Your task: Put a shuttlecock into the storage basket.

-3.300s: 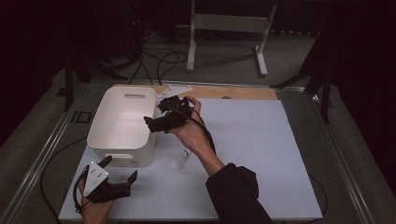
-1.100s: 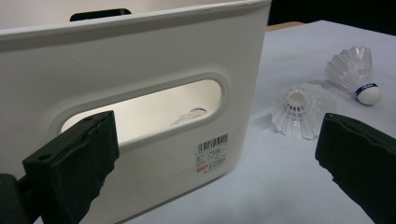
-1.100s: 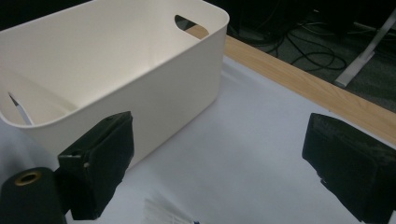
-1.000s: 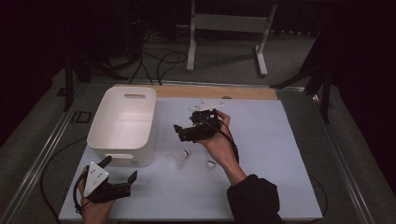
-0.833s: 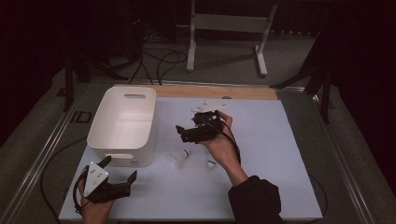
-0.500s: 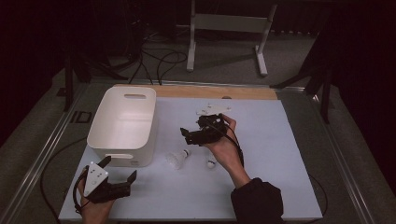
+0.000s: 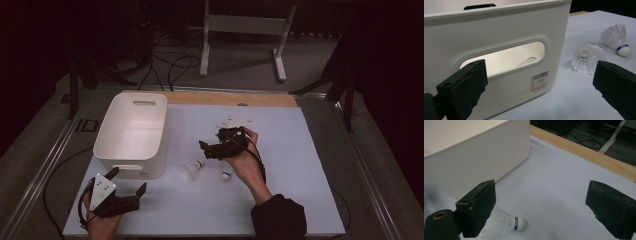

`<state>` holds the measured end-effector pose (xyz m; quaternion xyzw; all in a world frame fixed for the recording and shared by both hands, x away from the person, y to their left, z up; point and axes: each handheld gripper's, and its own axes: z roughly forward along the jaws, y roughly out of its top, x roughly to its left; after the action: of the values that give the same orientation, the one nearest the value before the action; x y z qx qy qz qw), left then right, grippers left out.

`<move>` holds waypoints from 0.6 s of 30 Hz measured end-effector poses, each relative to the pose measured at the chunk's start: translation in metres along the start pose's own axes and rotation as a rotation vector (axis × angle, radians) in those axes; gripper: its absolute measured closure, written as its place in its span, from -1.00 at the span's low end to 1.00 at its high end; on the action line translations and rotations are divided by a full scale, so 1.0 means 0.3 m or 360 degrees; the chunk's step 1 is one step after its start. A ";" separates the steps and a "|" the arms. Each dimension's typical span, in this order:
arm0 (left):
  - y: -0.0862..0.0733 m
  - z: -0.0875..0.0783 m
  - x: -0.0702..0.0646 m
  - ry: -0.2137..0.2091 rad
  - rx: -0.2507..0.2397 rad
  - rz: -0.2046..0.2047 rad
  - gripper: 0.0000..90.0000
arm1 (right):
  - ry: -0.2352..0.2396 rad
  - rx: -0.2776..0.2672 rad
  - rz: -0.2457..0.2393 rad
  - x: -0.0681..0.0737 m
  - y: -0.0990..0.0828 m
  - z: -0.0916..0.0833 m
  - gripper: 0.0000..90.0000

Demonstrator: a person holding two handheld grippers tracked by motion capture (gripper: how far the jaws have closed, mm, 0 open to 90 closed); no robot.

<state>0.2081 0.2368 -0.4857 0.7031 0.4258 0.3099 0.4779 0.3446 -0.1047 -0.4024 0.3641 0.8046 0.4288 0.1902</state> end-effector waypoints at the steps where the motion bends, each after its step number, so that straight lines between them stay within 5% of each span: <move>1: 0.000 0.000 0.000 0.0000 0.0000 0.0000 -1.00 | 0.0000 0.0000 0.0000 0.000 0.000 0.000 -0.79; 18: 0.000 0.000 0.000 0.0000 0.0000 -0.0002 -1.00 | -0.0025 0.0027 0.0006 -0.025 -0.054 -0.009 -0.71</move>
<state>0.2082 0.2369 -0.4859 0.7028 0.4260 0.3096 0.4782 0.3411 -0.1178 -0.4144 0.3707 0.8060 0.4193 0.1926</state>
